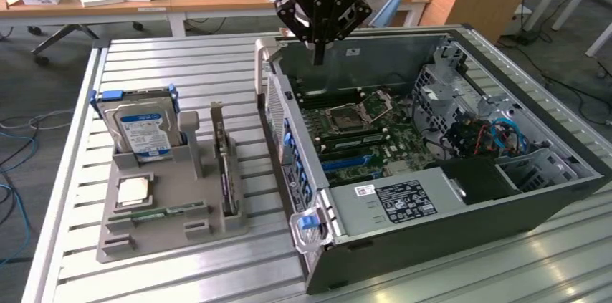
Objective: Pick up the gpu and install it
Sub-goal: 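Reach for the gpu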
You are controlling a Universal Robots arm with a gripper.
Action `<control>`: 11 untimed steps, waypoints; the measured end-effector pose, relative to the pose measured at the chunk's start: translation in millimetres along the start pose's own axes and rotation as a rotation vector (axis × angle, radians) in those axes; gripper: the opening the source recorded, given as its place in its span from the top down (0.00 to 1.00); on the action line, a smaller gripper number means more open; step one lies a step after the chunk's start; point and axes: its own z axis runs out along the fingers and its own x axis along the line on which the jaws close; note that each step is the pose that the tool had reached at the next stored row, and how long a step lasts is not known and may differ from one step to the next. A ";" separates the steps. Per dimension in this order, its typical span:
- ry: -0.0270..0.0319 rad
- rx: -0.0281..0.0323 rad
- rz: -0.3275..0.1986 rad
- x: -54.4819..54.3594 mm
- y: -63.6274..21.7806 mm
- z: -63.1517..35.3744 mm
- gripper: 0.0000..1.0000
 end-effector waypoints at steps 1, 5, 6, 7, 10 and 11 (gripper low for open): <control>-0.0001 -0.0001 0.000 0.5 0.0 0.0 0.89; 0.0000 -0.0001 0.000 2.5 -0.2 0.0 0.89; 0.0000 0.0000 0.000 3.1 -0.2 -0.1 0.89; 0.0000 -0.0001 0.000 3.6 -0.3 0.0 0.89; -0.0001 -0.0001 0.000 5.3 -0.4 -0.1 0.89; 0.0000 -0.0001 0.000 5.9 -0.4 -0.1 0.89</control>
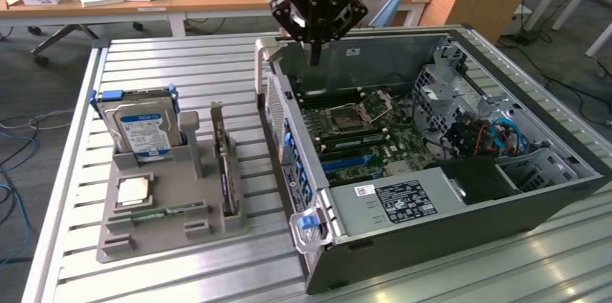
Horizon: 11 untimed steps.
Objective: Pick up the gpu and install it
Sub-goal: 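Reach for the gpu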
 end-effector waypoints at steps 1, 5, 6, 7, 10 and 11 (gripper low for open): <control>-0.0001 0.0000 0.000 0.6 0.0 0.0 0.89; 0.0000 0.0000 0.000 2.8 -0.2 -0.1 0.89; 0.0000 0.0000 0.000 3.3 -0.2 -0.1 0.89; 0.0000 0.0000 0.000 3.7 -0.3 -0.1 0.89; -0.0001 0.0000 0.000 5.1 -0.4 -0.1 0.89; 0.0000 -0.0001 0.000 5.6 -0.4 -0.1 0.89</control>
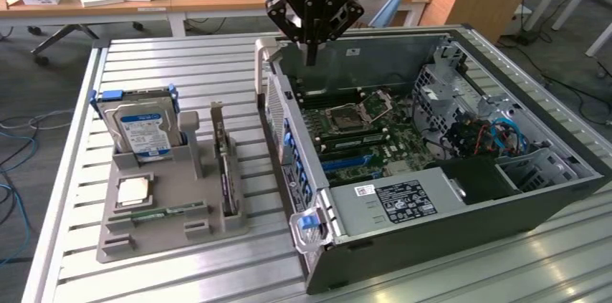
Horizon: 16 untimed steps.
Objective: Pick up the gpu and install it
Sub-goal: 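Reach for the gpu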
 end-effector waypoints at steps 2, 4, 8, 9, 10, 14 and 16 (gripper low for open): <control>0.0000 0.0000 0.000 1.0 -0.1 0.0 0.89; 0.0000 0.0001 0.000 1.9 -0.1 0.0 0.89; 0.0000 0.0000 0.000 3.2 -0.3 0.0 0.89; 0.0001 0.0001 0.000 3.5 -0.3 -0.1 0.89; 0.0001 0.0001 0.000 3.8 -0.3 -0.1 0.89; 0.0000 0.0000 0.000 4.9 -0.4 -0.1 0.89; 0.0000 0.0000 0.000 5.6 -0.4 -0.1 0.89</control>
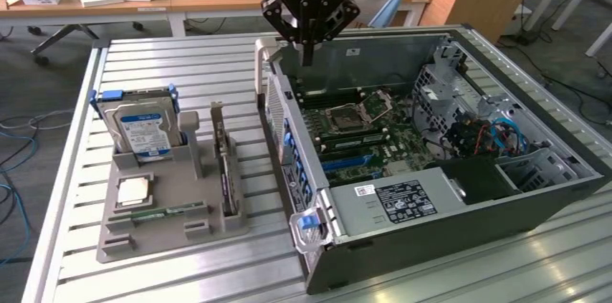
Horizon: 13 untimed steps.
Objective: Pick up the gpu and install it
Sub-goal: 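Reach for the gpu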
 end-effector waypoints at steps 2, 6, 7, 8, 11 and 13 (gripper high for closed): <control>0.0000 0.0000 0.000 0.8 -0.1 0.0 0.89; 0.0000 0.0000 0.000 2.2 -0.2 -0.1 0.89; 0.0000 0.0000 0.000 2.6 -0.2 -0.1 0.89; 0.0000 0.0001 0.000 3.0 -0.2 -0.1 0.89; 0.0000 0.0000 0.000 4.3 -0.3 -0.1 0.89; 0.0000 0.0000 0.000 5.2 -0.4 -0.1 0.89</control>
